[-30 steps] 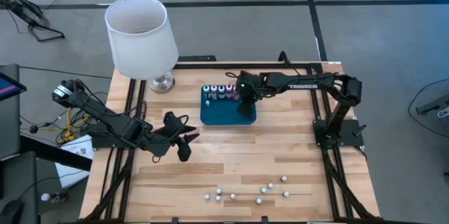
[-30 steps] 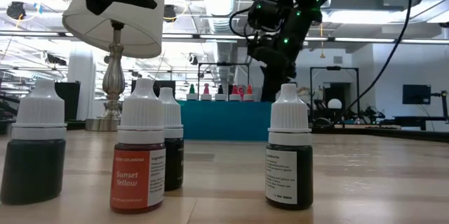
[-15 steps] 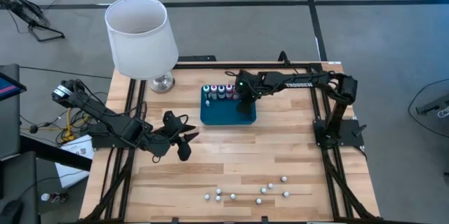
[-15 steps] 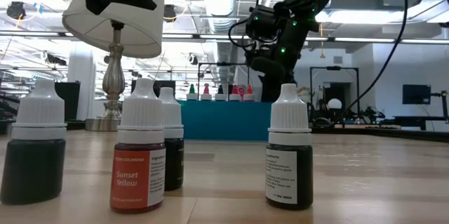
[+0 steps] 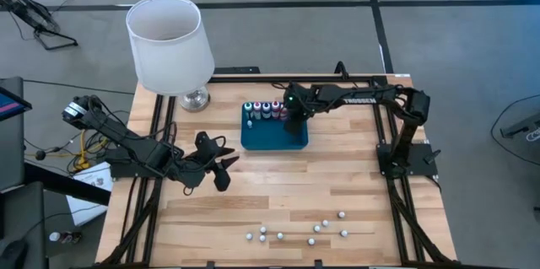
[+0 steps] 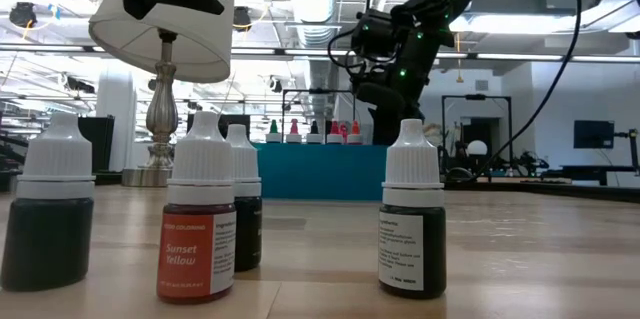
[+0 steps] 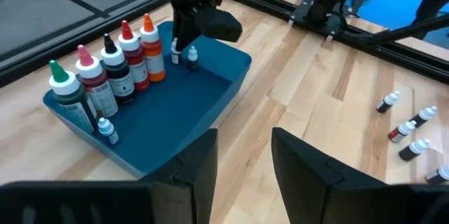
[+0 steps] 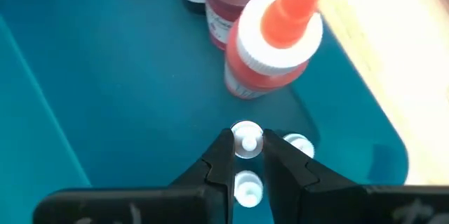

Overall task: Pick & Place food coloring
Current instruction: Put the top small red food coloring bottle into the bin, then put the small black food coloring bottle into the bin

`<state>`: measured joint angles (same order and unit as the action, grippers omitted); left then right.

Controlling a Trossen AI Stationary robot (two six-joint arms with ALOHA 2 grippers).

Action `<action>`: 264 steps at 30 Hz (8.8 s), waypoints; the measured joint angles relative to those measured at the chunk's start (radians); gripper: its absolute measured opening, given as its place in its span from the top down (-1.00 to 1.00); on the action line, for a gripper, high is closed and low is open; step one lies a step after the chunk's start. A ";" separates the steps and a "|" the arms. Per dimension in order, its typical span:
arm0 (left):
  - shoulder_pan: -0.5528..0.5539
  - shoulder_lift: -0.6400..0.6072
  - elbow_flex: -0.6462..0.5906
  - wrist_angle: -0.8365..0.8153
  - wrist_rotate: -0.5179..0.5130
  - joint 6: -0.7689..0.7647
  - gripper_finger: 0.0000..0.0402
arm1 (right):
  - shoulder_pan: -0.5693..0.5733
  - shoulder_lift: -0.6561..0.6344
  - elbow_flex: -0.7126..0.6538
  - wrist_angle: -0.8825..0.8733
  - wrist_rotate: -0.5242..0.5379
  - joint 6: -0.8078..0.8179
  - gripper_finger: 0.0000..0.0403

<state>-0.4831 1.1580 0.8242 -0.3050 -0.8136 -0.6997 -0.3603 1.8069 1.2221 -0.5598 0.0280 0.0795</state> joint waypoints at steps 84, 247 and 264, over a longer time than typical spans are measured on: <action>-0.137 0.216 0.003 0.336 0.572 -0.096 0.38 | 0.457 -0.645 -0.076 -0.402 -0.093 -0.112 0.39; 0.574 0.398 0.249 -0.145 0.469 0.330 0.69 | 0.947 -0.851 -0.446 -0.242 0.213 0.419 0.40; 0.589 0.547 0.208 0.003 0.566 0.323 0.69 | 0.947 -0.850 -0.446 -0.247 0.263 0.427 0.40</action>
<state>0.1061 1.7052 1.0325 -0.3025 -0.2478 -0.3771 0.5865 0.9565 0.7765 -0.8067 0.2913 0.5062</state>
